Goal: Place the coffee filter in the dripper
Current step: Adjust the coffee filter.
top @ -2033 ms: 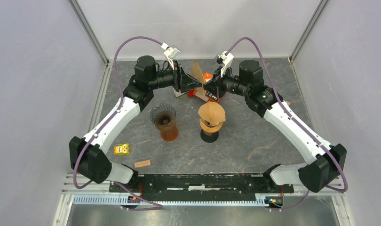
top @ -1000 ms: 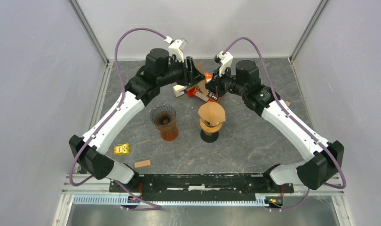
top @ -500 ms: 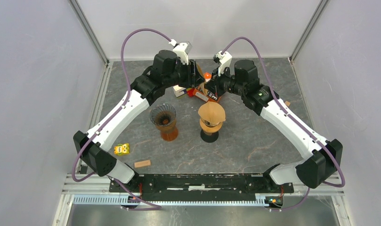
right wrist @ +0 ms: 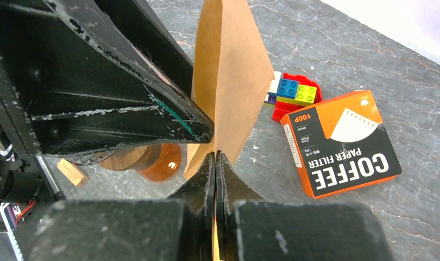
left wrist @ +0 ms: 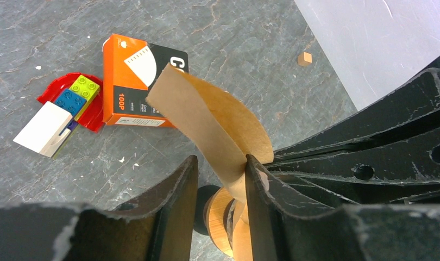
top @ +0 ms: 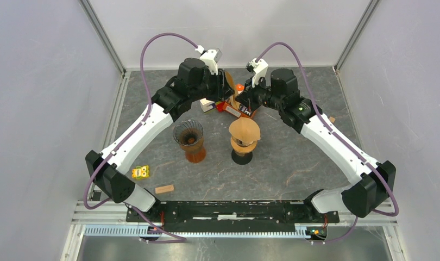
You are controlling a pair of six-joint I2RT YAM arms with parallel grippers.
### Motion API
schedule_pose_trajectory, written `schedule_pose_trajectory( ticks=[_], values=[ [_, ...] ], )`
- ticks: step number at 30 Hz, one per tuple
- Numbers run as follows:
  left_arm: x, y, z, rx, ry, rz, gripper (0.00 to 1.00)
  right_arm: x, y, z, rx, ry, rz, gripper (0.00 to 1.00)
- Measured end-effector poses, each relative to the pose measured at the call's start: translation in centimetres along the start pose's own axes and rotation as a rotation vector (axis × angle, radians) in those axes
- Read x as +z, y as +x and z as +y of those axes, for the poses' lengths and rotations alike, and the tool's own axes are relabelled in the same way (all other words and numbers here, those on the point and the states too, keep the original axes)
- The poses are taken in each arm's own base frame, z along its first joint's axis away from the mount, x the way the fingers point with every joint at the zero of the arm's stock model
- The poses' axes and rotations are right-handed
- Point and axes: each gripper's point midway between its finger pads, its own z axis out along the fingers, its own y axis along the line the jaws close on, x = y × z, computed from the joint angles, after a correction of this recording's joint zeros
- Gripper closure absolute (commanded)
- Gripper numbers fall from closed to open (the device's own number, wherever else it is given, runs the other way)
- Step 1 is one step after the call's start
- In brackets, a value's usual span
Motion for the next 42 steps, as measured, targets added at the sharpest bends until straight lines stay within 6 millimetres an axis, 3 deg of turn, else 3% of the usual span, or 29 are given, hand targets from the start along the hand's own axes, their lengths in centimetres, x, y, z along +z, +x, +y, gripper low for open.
schedule_pose_trajectory(
  ticks=[11,19,28,36,42],
  values=[
    [0.5,0.3,0.3,0.001,-0.008,0.010,0.74,0.0,0.0,0.1,-0.004,0.003,0.000,1.00],
    [0.5,0.2,0.0,0.011,0.009,0.007,0.98,0.0,0.1,-0.3,-0.009,0.030,0.006,1.00],
    [0.5,0.1,-0.2,0.016,0.021,0.005,0.98,-0.5,-1.0,-1.3,-0.062,0.120,0.001,1.00],
    [0.5,0.2,-0.2,0.021,0.020,0.005,0.98,-0.5,-0.9,-1.5,-0.089,0.145,0.007,0.83],
    [0.7,0.5,0.0,0.021,0.019,0.013,0.98,-0.5,-0.9,-1.8,-0.092,0.164,0.006,0.79]
  ],
)
